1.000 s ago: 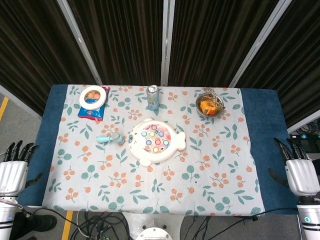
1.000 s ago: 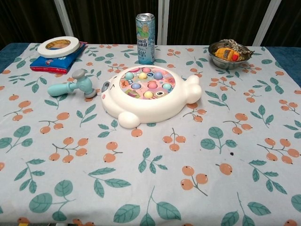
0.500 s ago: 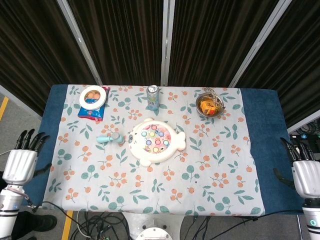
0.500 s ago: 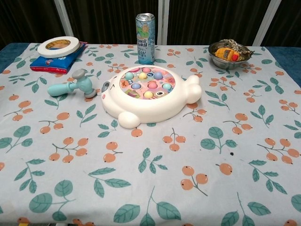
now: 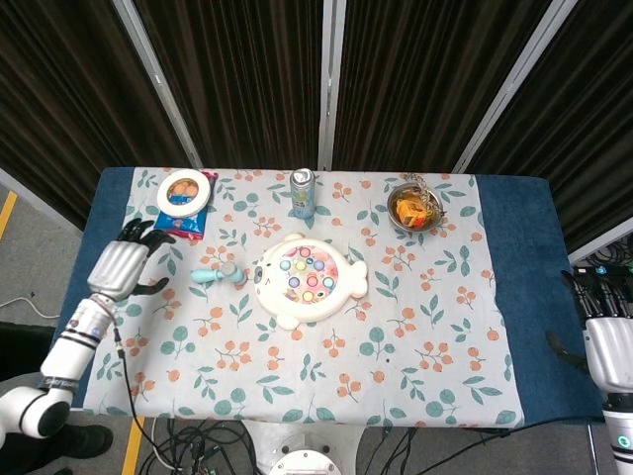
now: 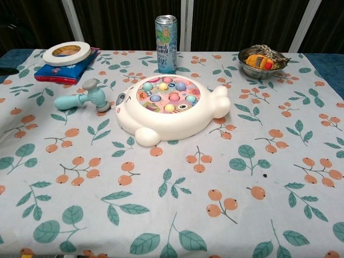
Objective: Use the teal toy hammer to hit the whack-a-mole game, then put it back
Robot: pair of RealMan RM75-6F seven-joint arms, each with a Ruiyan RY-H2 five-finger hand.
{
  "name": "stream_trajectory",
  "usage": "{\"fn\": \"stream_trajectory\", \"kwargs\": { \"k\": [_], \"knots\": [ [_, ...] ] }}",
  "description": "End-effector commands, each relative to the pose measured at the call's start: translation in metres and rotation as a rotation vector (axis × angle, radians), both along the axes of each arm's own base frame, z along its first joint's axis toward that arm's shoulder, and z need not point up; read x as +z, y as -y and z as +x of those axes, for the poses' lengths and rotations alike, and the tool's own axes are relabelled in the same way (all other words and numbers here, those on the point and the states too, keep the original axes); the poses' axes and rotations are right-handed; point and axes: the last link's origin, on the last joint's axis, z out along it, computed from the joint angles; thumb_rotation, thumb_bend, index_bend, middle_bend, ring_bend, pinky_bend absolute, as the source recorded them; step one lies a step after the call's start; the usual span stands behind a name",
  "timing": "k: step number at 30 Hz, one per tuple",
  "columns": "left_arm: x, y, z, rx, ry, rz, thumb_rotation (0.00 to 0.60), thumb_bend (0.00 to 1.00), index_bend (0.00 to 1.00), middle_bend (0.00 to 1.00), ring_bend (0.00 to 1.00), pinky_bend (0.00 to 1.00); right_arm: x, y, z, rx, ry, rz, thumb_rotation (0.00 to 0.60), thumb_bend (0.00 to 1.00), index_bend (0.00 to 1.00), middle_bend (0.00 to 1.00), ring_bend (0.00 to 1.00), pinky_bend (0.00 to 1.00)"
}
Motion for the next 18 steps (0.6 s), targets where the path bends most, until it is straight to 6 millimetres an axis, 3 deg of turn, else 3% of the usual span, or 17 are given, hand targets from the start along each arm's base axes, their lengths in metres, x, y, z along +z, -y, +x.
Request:
{"fn": "stream_trajectory", "kwargs": {
  "k": [1, 18],
  "knots": [
    [-0.033, -0.024, 0.008, 0.043, 0.017, -0.043, 0.600, 0.25, 0.31, 0.25, 0.09, 0.06, -0.001, 0.002, -0.001, -0.005, 0.000, 0.007, 0.600, 0.18, 0.08, 0.21, 0.05, 0.10],
    [-0.087, -0.032, 0.030, 0.051, 0.016, -0.089, 0.600, 0.27, 0.38, 0.26, 0.09, 0.06, -0.003, 0.011, -0.005, -0.014, 0.012, 0.027, 0.600, 0.18, 0.08, 0.21, 0.05, 0.10]
  ]
}}
